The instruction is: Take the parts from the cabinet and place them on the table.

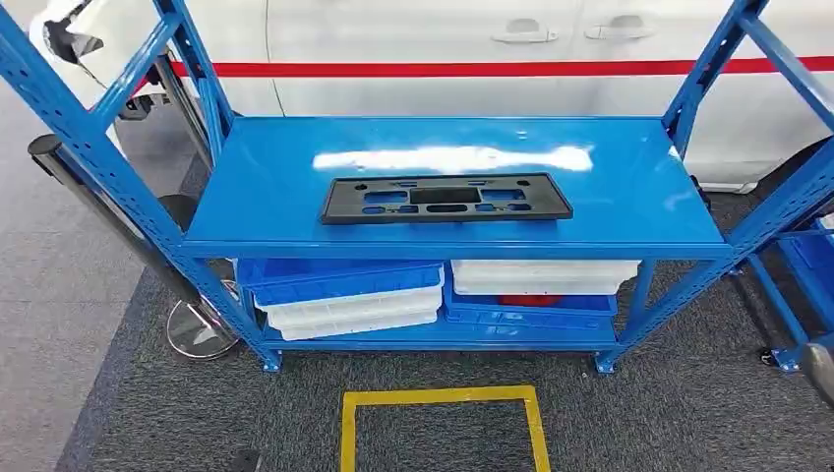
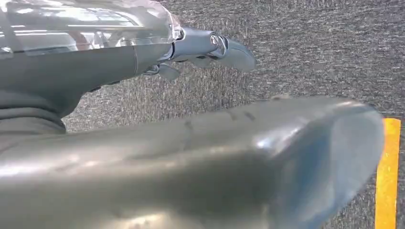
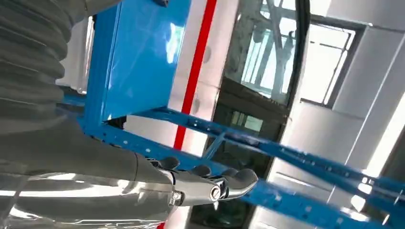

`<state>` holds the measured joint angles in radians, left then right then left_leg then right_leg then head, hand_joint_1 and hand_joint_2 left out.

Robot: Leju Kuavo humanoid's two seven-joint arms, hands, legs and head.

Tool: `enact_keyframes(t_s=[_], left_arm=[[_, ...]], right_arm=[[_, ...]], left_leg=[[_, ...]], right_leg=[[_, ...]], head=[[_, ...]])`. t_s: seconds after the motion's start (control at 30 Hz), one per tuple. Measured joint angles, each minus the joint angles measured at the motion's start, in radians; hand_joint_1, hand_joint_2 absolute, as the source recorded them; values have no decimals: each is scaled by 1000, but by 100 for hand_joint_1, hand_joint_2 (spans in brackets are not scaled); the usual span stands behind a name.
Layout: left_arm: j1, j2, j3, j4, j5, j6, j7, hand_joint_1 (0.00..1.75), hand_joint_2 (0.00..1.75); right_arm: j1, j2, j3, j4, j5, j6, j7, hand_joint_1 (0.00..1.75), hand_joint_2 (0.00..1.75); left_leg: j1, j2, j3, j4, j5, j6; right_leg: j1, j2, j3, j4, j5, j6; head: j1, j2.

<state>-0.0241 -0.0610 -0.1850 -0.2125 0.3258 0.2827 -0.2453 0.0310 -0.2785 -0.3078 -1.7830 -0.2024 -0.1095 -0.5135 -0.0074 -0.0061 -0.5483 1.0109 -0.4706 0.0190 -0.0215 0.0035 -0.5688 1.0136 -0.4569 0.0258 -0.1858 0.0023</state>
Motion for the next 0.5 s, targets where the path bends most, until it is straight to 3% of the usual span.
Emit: enact_keyframes(t_s=[0.37,0.4,0.43,0.47,0.5], left_arm=[[-4,-3,-8,3,1,0,2,0,0],[-4,-3,-10,4,1,0,2,0,0],[-4,-3,-13,5,1,-1,2,0,0],[-5,-3,-16,6,1,-1,2,0,0],[-6,-3,-19,7,1,-3,2,0,0]], right_arm=[[-70,0,213,-15,345,-137,12,0,175],[-75,1,231,-14,376,-146,19,0,0],[-81,2,252,-12,409,-154,26,0,0],[-87,3,270,-10,435,-159,32,0,175],[-91,4,292,-6,467,-164,40,0,175]], left_leg=[[-3,0,-1,3,-1,1],[-4,-1,-2,3,-1,1],[-6,-1,-2,4,-1,3],[-6,-1,-3,5,-2,3],[-7,-1,-4,6,-2,5]], right_leg=[[-2,-1,0,-1,1,2],[-2,-1,0,-1,1,2],[-3,-1,0,-1,2,3],[-4,-1,0,-1,2,4],[-5,-1,0,-1,2,5]], head=[[0,0],[0,0],[0,0],[0,0],[0,0]])
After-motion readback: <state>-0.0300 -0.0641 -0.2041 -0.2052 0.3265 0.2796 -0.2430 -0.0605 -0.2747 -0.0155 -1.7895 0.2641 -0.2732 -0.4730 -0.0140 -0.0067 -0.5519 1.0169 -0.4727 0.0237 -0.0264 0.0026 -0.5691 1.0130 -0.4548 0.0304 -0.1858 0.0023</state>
